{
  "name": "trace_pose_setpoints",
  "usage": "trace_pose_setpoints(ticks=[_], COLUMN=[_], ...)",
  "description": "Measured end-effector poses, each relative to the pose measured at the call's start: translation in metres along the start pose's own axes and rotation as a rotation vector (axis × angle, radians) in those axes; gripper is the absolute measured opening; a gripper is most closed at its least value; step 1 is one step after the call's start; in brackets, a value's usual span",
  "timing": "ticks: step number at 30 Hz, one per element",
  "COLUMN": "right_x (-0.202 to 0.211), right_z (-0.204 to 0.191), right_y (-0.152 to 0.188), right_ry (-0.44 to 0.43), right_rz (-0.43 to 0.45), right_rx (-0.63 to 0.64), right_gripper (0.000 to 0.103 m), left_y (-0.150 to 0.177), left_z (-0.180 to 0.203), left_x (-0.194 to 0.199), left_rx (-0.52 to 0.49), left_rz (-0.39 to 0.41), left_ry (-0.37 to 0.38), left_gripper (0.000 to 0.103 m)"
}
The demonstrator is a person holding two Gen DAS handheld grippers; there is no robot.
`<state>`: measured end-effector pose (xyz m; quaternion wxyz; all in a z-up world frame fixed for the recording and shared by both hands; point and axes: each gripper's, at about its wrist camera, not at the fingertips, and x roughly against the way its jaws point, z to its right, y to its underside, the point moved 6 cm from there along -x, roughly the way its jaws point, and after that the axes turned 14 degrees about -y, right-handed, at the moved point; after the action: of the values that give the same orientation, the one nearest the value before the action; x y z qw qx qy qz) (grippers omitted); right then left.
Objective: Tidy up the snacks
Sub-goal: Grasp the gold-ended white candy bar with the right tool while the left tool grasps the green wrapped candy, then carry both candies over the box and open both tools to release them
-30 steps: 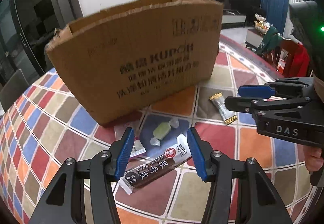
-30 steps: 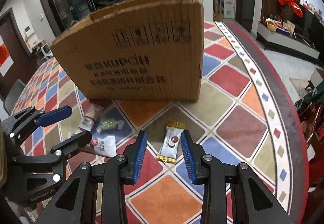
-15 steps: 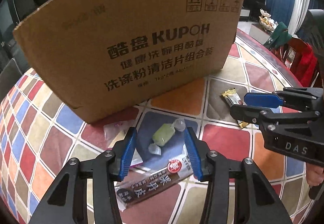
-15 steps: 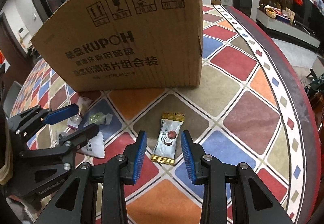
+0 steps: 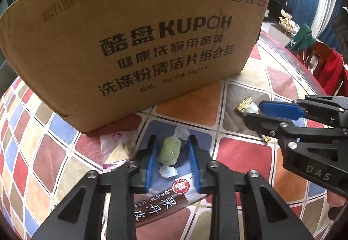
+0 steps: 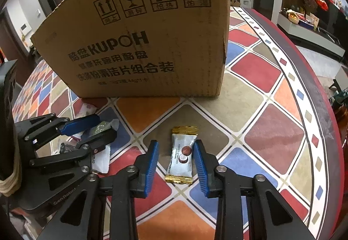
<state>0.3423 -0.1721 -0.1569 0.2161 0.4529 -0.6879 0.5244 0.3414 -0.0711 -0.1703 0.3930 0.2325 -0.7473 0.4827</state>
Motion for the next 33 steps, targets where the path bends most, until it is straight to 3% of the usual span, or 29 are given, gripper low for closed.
trace_pose_setpoints(ticks=[1,5,13,26,33], right_x=[-0.001,-0.002,0.007,0.05,0.074], right_z=[0.0,0.002,-0.003,-0.025,-0.037], right_y=[0.0,0.002,0.001,-0.011,-0.014], right_ry=[0.0,-0.001,-0.017,-0.063,-0.076], right_rz=[-0.004,-0.007,0.019,0.126,0.194], right_rx=[0.001,0.001,0.018,0.066,0.083], right_gripper=[0.027,0.02,0.02,0.02,0.02], left_y=[-0.001,0.0,-0.004,-0.007,-0.008], left_z=[0.0,0.0,-0.001,-0.01,-0.024], left_x=[0.0,0.001,0.02,0.075,0.11], left_rx=[0.0,-0.001,0.032,0.1,0.156], left_rz=[0.0,0.006,0.042,0.137,0.199], left_ry=[0.0,-0.015,-0.02,-0.002,-0.029], left_gripper=[0.019,0.019,0.019,0.018,0.019])
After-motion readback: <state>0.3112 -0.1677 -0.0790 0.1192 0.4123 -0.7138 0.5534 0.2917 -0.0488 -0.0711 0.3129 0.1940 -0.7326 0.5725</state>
